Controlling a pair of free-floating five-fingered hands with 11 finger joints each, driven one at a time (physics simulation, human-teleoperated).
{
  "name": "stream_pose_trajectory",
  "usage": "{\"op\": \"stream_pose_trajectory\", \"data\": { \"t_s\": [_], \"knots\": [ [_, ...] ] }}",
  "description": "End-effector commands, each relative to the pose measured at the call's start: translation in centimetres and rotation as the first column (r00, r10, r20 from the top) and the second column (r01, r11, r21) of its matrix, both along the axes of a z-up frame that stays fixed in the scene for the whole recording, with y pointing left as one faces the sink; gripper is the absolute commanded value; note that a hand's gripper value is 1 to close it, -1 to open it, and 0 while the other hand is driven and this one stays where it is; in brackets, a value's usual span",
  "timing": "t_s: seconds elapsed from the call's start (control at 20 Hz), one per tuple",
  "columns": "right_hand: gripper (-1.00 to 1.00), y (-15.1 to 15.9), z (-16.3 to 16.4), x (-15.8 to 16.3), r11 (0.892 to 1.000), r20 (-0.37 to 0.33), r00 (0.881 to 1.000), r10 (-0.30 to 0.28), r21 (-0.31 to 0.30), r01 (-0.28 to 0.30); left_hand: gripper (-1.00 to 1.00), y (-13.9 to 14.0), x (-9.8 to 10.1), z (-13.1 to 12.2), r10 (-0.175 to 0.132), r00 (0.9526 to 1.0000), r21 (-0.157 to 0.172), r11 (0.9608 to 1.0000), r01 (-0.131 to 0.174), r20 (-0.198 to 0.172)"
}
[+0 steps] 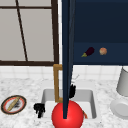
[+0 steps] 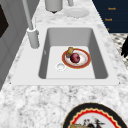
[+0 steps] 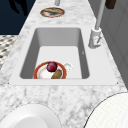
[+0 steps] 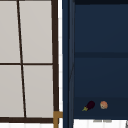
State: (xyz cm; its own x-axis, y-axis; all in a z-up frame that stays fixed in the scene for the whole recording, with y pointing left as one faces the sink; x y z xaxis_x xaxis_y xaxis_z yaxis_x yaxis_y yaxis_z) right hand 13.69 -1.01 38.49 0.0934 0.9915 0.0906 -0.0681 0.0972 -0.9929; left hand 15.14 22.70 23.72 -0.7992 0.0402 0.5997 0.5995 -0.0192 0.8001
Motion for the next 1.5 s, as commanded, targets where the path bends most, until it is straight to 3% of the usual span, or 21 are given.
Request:
{"op": "stream_pose_trajectory", "data": {
  "t_s": [0.0,0.1,0.25,0.3,0.35,0.4,0.45,0.8,1.05,1.45],
  "knots": [
    [-1.00,2.2,-3.1,-0.7,1.000,0.000,1.000,0.000,-0.027,0.000,0.00,0.0,0.0,0.0,0.000,1.0000,0.000,1.0000,0.000,0.000],
    [-1.00,2.5,-4.7,-0.8,0.999,-0.001,1.000,0.009,-0.034,-0.009,0.00,0.0,0.0,0.0,0.000,1.0000,0.000,1.0000,0.000,0.000],
    [-1.00,5.2,-5.6,-0.5,0.999,-0.083,0.996,0.035,-0.019,-0.037,0.00,0.0,0.0,0.0,0.000,1.0000,0.000,1.0000,0.000,0.000],
    [-1.00,4.6,-5.2,-1.2,0.999,-0.048,0.998,0.033,-0.001,-0.033,0.00,0.0,0.0,0.0,0.000,1.0000,0.000,1.0000,0.000,0.000],
    [-1.00,5.9,-5.7,-0.5,1.000,-0.065,0.998,0.021,-0.002,-0.021,0.00,0.0,0.0,0.0,0.000,1.0000,0.000,1.0000,0.000,0.000],
    [-1.00,6.3,-5.3,0.2,1.000,-0.064,0.998,-0.027,-0.008,0.027,0.00,0.0,0.0,0.0,0.000,1.0000,0.000,1.0000,0.000,0.000],
    [-1.00,6.3,-4.3,-0.7,0.999,-0.098,0.994,-0.048,-0.006,0.047,0.00,0.0,0.0,0.0,0.000,1.0000,0.000,1.0000,0.000,0.000],
    [-1.00,7.5,-0.6,-2.1,0.998,-0.184,0.982,-0.049,0.027,0.055,0.00,0.0,0.0,0.0,0.000,1.0000,0.000,1.0000,0.000,0.000],
    [-1.00,7.8,3.3,-2.7,0.998,-0.189,0.980,-0.061,0.017,0.065,0.00,0.0,0.0,0.0,0.000,1.0000,0.000,1.0000,0.000,0.000],
    [-1.00,8.3,9.5,-5.4,0.997,-0.193,0.980,-0.042,0.059,0.055,0.00,0.0,0.0,0.0,0.000,1.0000,0.000,1.0000,0.000,0.000]
  ]
}}
